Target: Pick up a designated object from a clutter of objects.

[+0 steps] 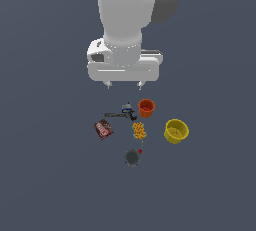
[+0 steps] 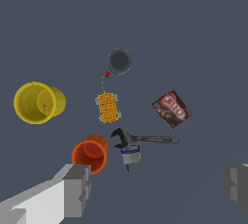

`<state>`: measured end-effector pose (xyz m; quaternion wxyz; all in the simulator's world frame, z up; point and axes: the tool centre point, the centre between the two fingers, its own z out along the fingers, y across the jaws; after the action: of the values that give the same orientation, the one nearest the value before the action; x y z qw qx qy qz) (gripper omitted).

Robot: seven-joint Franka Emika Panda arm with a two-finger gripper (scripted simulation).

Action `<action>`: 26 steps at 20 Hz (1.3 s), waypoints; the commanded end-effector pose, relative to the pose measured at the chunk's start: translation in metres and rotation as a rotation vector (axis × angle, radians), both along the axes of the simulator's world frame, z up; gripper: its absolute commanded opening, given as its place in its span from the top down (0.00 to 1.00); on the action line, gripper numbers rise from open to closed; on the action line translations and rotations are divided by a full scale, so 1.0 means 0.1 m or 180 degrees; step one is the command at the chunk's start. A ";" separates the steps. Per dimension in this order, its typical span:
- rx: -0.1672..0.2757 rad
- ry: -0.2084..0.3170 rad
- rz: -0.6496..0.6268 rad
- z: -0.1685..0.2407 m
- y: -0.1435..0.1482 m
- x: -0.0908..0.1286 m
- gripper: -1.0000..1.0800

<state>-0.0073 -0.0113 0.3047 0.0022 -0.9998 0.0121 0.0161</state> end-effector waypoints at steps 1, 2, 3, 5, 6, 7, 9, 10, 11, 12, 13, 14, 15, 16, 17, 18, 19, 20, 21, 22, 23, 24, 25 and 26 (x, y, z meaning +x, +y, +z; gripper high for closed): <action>0.0000 0.0000 0.0000 0.00 0.00 0.00 0.04; -0.0001 -0.0001 0.0005 0.00 0.00 0.00 0.04; -0.0003 -0.0005 0.0019 0.01 0.01 0.00 0.04; -0.0014 -0.0018 0.0076 0.04 0.05 0.01 0.04; -0.0021 -0.0028 0.0120 0.06 0.08 0.02 0.04; -0.0029 -0.0039 0.0164 0.08 0.12 0.03 0.04; -0.0041 -0.0055 0.0227 0.12 0.17 0.04 0.04; -0.0044 -0.0060 0.0245 0.14 0.18 0.04 0.04; -0.0045 -0.0062 0.0253 0.15 0.19 0.04 0.04; -0.0045 -0.0062 0.0251 0.15 0.19 0.04 0.04; -0.0044 -0.0061 0.0246 0.14 0.19 0.04 0.04; -0.0044 -0.0059 0.0244 0.13 0.18 0.04 0.04; -0.0045 -0.0059 0.0249 0.12 0.17 0.05 0.04; -0.0047 -0.0059 0.0257 0.11 0.16 0.05 0.04; -0.0050 -0.0059 0.0270 0.09 0.15 0.06 0.04; -0.0054 -0.0059 0.0286 0.07 0.14 0.06 0.04; -0.0058 -0.0059 0.0304 0.05 0.13 0.07 0.04; -0.0062 -0.0058 0.0326 0.01 0.10 0.08 0.04; -0.0068 -0.0058 0.0350 -0.02 0.08 0.09 0.04; -0.0073 -0.0057 0.0377 -0.07 0.05 0.11 0.04; -0.0079 -0.0056 0.0408 -0.11 0.02 0.12 0.04; -0.0085 -0.0055 0.0442 -0.17 -0.01 0.13 0.04; -0.0091 -0.0053 0.0480 -0.22 -0.04 0.15 0.04; -0.0098 -0.0052 0.0520 -0.28 -0.08 0.16 0.04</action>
<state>0.0069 -0.0139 0.2851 -0.0128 -0.9980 -0.0607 0.0073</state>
